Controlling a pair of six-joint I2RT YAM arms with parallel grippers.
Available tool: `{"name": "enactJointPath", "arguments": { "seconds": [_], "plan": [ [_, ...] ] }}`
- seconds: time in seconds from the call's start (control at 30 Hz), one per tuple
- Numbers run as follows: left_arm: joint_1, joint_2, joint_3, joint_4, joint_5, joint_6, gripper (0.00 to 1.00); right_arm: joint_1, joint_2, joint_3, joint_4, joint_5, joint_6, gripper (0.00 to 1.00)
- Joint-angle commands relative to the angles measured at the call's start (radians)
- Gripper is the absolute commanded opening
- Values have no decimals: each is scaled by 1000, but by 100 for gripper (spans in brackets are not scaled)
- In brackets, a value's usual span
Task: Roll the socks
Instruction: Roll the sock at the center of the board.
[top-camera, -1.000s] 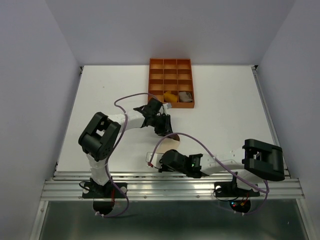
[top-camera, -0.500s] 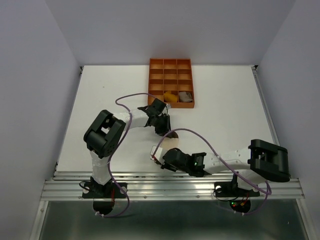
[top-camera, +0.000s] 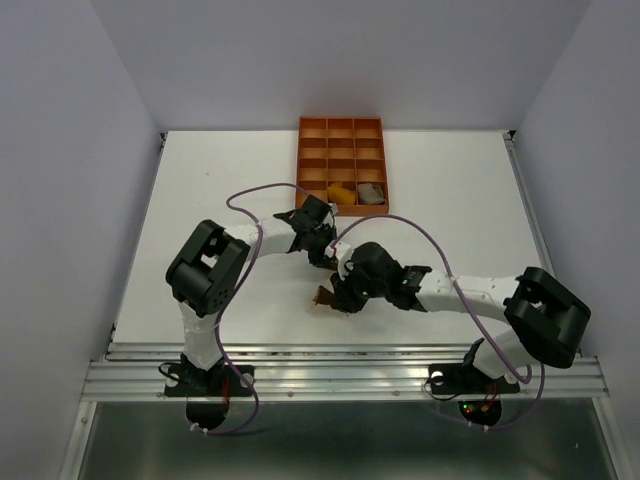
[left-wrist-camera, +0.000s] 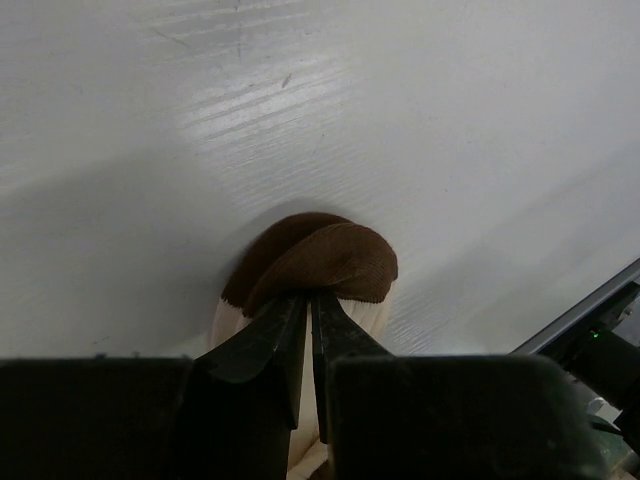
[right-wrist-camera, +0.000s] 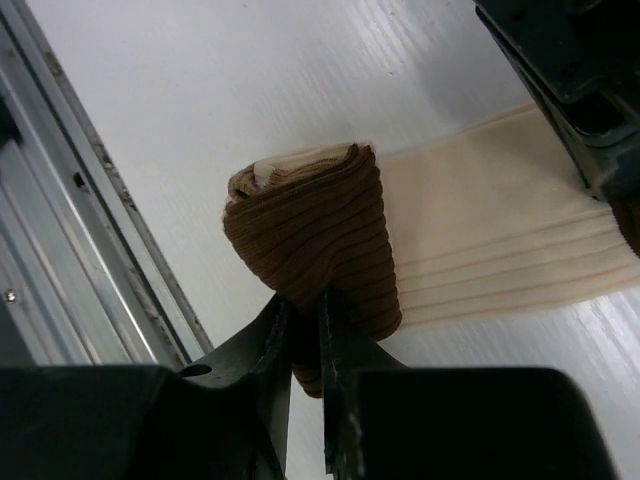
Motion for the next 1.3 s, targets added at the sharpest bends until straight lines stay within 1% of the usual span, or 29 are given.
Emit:
{"name": "enactJointPath", "arguments": {
  "seconds": [0.0,0.13,0.17,0.27,0.43,0.47,0.53,0.67,0.93,1.07,1.13,1.27],
  "plan": [
    [20,-8,-22,-16,-108,36,19,-43,45,66,-4,-237,63,1],
    [26,7,-17,-11,-107,36,19,-68,78,77,1,-319,95,1],
    [29,11,-17,-11,-105,36,19,-68,84,79,-1,-368,92,1],
    [42,21,-20,3,-90,32,18,-68,107,59,16,-429,107,1],
    [51,12,-25,11,-88,21,18,-68,139,25,60,-380,181,1],
    [54,8,-29,18,-87,21,18,-68,131,22,64,-323,204,1],
    [54,3,-36,21,-82,16,18,-79,128,19,62,-313,225,1],
    [54,4,-46,29,-81,16,17,-125,174,22,62,-345,277,1],
    [63,-8,-60,46,-81,5,17,-168,214,7,61,-374,327,1],
    [65,-25,-59,47,-88,8,18,-178,277,13,61,-408,362,1],
    [65,-49,-60,38,-111,8,19,-189,279,10,59,-402,368,1],
    [65,-115,-54,15,-139,8,25,-208,277,10,48,-402,380,1]
  ]
}}
